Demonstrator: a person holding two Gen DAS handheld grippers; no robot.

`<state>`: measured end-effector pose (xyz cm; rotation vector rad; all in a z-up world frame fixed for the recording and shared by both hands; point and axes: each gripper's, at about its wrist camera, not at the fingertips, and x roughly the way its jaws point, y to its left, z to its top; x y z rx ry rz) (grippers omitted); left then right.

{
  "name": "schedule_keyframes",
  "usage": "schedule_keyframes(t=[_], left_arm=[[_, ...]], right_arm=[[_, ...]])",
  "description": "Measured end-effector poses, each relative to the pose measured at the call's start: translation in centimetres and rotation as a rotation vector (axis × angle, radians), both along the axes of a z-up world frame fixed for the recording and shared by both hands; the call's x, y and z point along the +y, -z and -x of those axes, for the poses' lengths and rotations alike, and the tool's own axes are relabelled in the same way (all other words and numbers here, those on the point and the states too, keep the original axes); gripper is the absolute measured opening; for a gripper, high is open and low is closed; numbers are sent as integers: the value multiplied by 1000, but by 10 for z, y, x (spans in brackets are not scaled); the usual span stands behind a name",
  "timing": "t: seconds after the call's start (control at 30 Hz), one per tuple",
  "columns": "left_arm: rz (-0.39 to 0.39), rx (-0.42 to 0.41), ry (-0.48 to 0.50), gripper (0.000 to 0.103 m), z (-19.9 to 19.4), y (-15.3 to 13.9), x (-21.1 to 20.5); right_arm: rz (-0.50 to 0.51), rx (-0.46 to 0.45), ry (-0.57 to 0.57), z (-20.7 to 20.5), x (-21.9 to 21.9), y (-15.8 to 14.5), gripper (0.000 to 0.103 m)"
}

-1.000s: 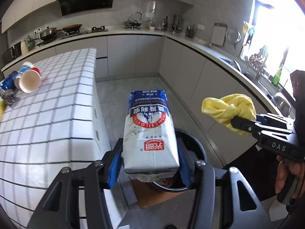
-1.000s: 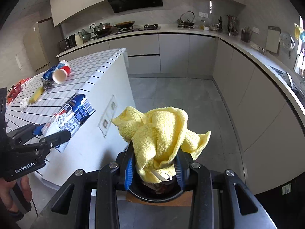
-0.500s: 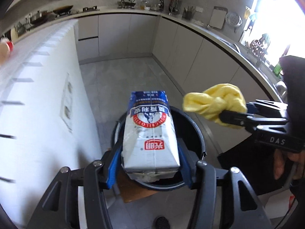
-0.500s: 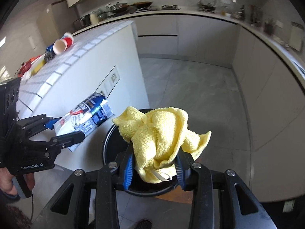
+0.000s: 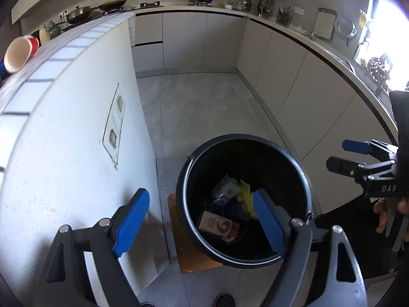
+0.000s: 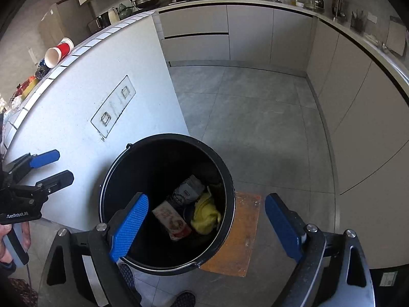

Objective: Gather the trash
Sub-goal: 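Move both tools back over the remaining items on the table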

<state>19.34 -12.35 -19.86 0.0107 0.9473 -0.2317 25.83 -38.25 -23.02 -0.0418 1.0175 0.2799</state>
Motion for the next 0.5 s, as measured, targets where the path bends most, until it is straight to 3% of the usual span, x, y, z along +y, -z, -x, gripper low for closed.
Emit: schedule_keyframes(t=[0.07, 0.17, 0.5], left_arm=[[3, -7, 5, 87, -1, -4, -1], [4, -30, 13, 92, 2, -15, -5], [25, -103, 14, 95, 8, -56, -8]], right_arm=[[4, -8, 11, 2, -1, -6, 103], [9, -31, 22, 7, 1, -14, 103], [0, -125, 49, 22, -3, -57, 103]])
